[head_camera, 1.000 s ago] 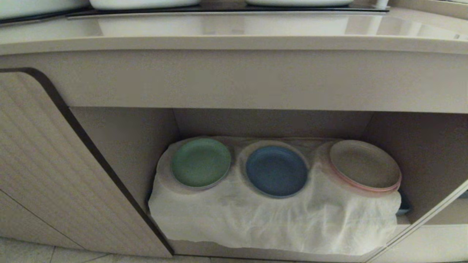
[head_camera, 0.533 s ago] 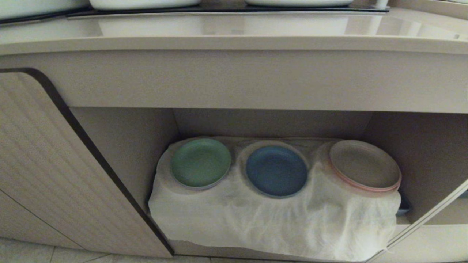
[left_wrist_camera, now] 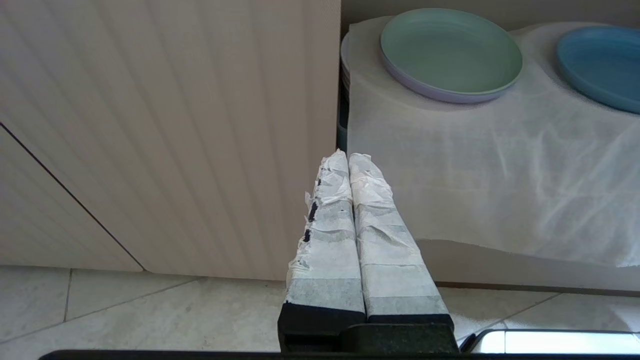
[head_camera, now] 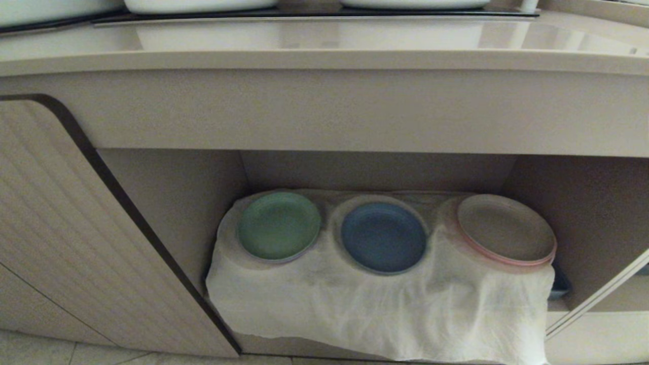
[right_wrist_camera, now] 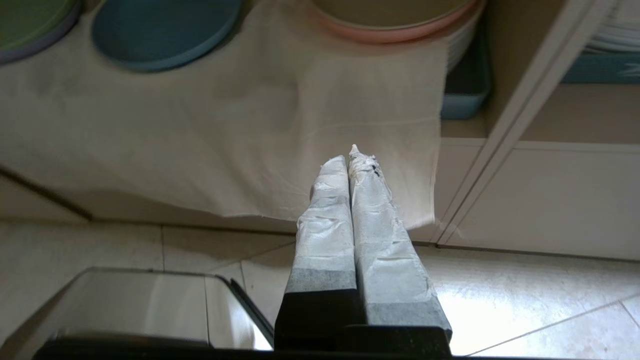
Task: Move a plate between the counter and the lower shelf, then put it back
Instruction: Pick up the plate in the cupboard
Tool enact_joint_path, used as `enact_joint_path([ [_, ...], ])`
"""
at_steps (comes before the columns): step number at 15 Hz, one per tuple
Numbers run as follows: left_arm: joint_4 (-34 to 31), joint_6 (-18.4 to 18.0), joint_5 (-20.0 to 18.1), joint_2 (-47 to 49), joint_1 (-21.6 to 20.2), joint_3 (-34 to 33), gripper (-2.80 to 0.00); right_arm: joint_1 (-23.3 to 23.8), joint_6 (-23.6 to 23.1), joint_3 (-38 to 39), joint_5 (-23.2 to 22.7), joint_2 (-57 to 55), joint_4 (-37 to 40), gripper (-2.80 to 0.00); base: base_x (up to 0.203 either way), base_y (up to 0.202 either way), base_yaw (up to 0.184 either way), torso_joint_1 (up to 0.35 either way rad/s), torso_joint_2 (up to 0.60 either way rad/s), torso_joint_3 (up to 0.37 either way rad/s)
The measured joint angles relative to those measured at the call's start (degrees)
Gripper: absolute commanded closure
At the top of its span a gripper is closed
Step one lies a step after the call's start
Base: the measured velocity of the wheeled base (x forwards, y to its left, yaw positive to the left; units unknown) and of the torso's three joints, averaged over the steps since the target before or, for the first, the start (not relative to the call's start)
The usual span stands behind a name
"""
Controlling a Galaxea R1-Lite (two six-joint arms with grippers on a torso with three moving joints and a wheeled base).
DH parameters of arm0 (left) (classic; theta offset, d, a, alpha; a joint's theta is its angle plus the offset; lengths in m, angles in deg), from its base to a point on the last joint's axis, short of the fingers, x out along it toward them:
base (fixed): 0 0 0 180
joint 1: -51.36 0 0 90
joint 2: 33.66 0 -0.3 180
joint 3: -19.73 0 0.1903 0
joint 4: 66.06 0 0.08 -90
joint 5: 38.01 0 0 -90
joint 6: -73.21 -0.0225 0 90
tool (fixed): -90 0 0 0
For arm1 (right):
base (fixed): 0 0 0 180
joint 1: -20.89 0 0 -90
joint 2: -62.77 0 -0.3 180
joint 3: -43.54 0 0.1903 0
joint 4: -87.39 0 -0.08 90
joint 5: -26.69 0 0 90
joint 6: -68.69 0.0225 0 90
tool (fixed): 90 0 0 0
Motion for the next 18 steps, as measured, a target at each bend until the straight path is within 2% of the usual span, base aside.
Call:
enact_joint_path([
  [4,0.0,-0.02,0.0,0.0,0.0,0.0,0.0,3.16,1.43,0.21,0.05,3.12,0.0,0.0,0.0,0.0,0.0,0.0,0.0,0.0],
  [6,0.02,-0.03,0.01,0.0,0.0,0.0,0.0,3.07,2.12,0.27,0.02,5.23,0.02,0.0,0.0,0.0,0.0,0.0,0.0,0.0],
  [10,0.0,0.03,0.03,0.0,0.0,0.0,0.0,2.7,6.37,0.27,0.04,12.06,0.3,0.0,0.0,0.0,0.0,0.0,0.0,0.0],
  [18,-0.02,-0.01,0.01,0.0,0.0,0.0,0.0,2.58,7.4,0.23,0.07,15.31,0.56,0.0,0.0,0.0,0.0,0.0,0.0,0.0],
])
